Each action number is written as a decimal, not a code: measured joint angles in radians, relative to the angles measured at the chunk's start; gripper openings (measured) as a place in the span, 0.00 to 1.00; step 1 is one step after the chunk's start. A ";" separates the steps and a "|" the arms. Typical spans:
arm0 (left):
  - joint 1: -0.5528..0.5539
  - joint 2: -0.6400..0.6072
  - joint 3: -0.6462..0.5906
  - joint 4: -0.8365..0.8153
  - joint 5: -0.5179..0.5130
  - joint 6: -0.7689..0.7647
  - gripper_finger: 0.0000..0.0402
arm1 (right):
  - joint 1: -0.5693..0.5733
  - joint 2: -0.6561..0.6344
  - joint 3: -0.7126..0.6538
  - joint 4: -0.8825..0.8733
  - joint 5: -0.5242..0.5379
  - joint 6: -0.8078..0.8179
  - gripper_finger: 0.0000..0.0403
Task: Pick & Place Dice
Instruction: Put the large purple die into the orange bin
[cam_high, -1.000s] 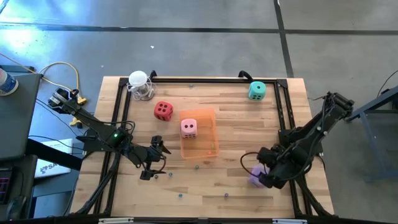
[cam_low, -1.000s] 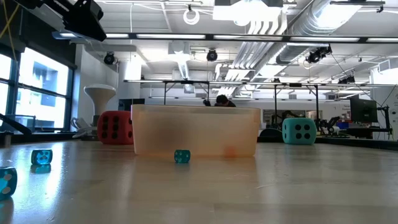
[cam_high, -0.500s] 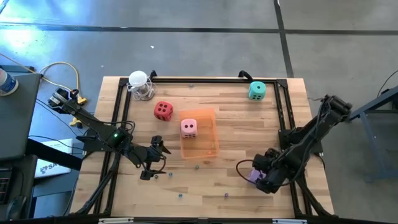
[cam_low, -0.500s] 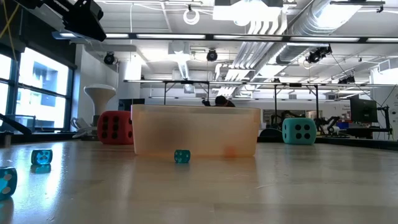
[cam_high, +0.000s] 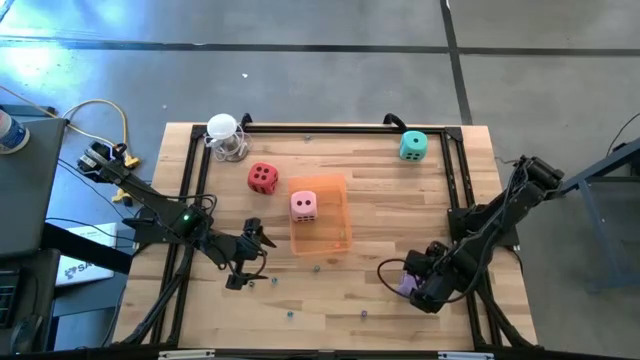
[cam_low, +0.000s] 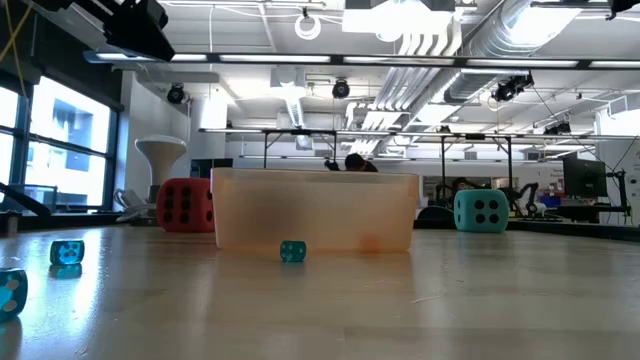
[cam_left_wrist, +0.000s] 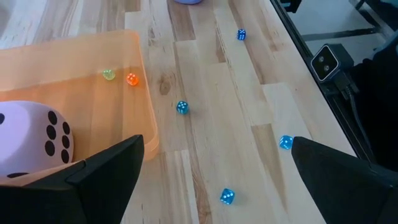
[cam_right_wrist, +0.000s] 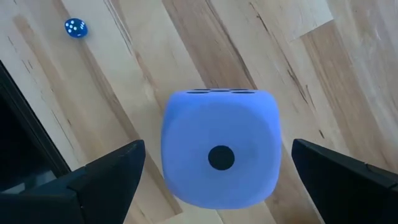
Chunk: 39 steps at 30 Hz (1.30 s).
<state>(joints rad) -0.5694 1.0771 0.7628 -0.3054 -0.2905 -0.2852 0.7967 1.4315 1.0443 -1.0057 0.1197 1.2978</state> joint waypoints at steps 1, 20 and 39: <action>0.000 0.000 0.000 0.000 0.000 0.000 0.99 | 0.000 0.000 0.000 0.000 0.000 0.000 0.99; 0.000 0.000 0.000 -0.001 0.000 0.000 0.99 | 0.002 0.028 0.002 -0.003 -0.029 -0.023 0.99; 0.000 0.000 0.000 -0.001 -0.026 0.000 0.99 | -0.040 0.099 0.002 0.014 -0.077 -0.069 0.99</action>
<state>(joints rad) -0.5694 1.0771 0.7628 -0.3064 -0.3164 -0.2848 0.7564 1.5303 1.0462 -0.9920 0.0429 1.2293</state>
